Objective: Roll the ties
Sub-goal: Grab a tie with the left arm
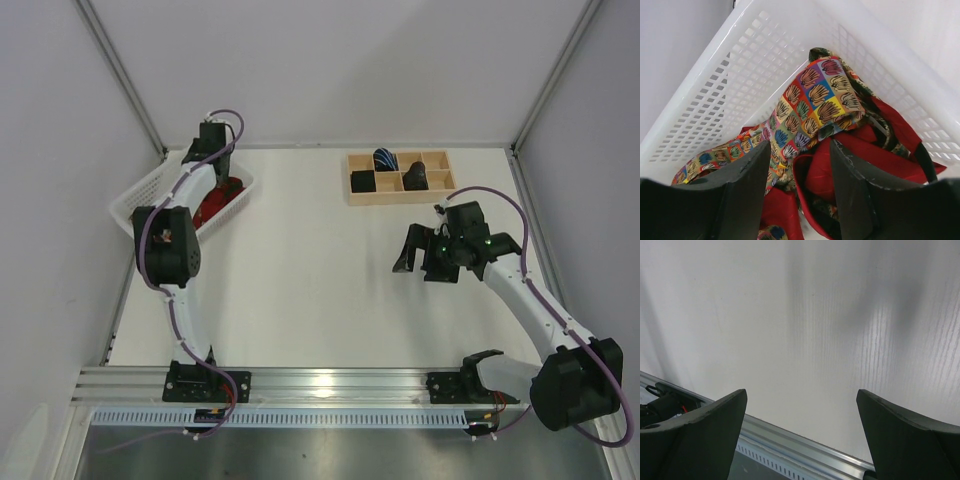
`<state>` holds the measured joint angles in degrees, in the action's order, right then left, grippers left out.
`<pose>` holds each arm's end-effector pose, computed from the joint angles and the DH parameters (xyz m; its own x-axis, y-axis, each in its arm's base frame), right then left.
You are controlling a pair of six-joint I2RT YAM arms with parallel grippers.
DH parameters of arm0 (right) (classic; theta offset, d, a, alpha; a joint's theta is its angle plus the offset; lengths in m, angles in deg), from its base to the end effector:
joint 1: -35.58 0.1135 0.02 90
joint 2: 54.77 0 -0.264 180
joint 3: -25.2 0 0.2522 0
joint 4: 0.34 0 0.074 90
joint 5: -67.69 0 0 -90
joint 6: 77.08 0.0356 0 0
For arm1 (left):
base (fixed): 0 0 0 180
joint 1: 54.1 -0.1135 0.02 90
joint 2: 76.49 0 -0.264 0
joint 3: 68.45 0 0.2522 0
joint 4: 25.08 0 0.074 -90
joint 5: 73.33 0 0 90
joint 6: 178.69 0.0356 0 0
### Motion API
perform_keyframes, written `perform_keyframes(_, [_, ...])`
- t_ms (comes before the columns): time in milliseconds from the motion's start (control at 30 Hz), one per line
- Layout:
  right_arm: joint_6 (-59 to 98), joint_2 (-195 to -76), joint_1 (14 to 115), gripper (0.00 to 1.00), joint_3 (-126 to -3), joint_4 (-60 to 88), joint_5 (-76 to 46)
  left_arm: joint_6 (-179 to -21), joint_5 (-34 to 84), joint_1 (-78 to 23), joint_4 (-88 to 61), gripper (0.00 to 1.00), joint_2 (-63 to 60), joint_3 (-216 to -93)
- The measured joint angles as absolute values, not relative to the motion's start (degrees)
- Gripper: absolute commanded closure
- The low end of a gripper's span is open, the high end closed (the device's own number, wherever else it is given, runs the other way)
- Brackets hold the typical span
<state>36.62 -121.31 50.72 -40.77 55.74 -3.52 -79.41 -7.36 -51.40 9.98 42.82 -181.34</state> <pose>0.2154 0.0702 0.2632 -0.9064 0.1490 -0.3952 -0.0588 0.8821 0.4673 0.4798 -0.0081 0.2450 -0.6952 0.1802 -0.6959 -0.1516 0.9095 0.3870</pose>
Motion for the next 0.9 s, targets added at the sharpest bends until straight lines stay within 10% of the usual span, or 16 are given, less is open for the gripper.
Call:
perform_keyframes(733, [36.7,-123.6,50.1,0.02,-40.8,54.9,-2.3,-77.1,-10.2,-52.6,9.1,0.57,51.1,-185.4])
perform_keyframes(900, [36.6,-124.6,50.1,0.02,-40.8,55.0,-2.3,-77.3,-10.9,-53.8,9.0,0.87,53.5,-189.1])
